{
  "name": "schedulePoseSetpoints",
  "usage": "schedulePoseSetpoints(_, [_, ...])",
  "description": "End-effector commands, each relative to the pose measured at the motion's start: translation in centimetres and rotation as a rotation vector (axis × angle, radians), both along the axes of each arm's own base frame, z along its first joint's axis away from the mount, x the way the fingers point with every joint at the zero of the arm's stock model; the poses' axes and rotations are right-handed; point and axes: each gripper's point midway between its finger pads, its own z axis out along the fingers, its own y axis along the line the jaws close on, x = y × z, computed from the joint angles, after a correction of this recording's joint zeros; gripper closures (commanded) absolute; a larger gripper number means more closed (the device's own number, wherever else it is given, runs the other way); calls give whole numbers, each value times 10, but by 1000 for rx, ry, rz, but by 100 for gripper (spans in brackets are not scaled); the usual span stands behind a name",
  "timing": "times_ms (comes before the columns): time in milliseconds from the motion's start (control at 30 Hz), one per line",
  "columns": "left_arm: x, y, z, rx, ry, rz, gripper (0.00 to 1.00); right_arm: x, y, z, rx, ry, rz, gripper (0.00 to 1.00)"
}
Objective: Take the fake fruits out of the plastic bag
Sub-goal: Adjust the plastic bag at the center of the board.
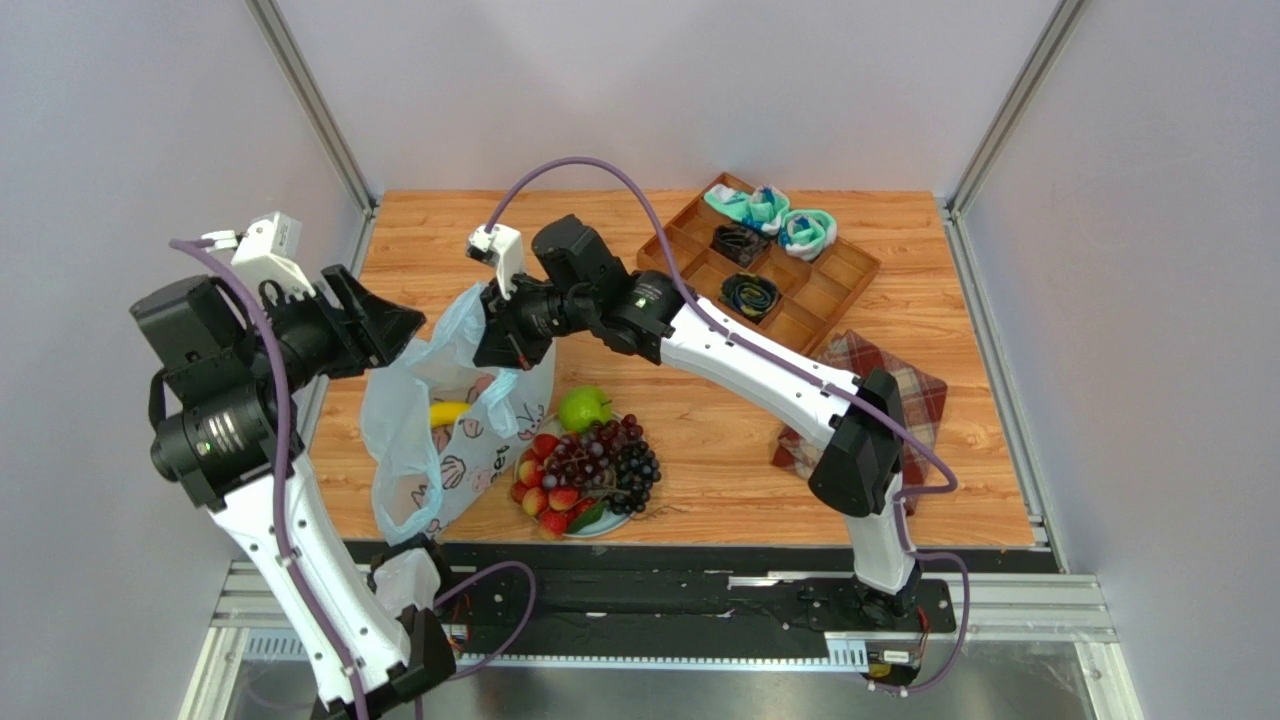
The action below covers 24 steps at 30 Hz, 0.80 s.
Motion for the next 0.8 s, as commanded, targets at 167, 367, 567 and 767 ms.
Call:
schedulePoseSetpoints(167, [-34, -50, -44, -215, 111, -221, 100, 31, 10, 50, 134, -63, -38, 100])
schedulePoseSetpoints(367, [-3, -41, -106, -263, 238, -177, 100, 39, 6, 52, 137, -61, -53, 100])
schedulePoseSetpoints(567, [36, 2, -154, -172, 299, 46, 100, 21, -5, 53, 127, -64, 3, 100])
schedulePoseSetpoints(767, [80, 43, -201, -177, 357, 324, 97, -28, -16, 31, 68, -71, 142, 100])
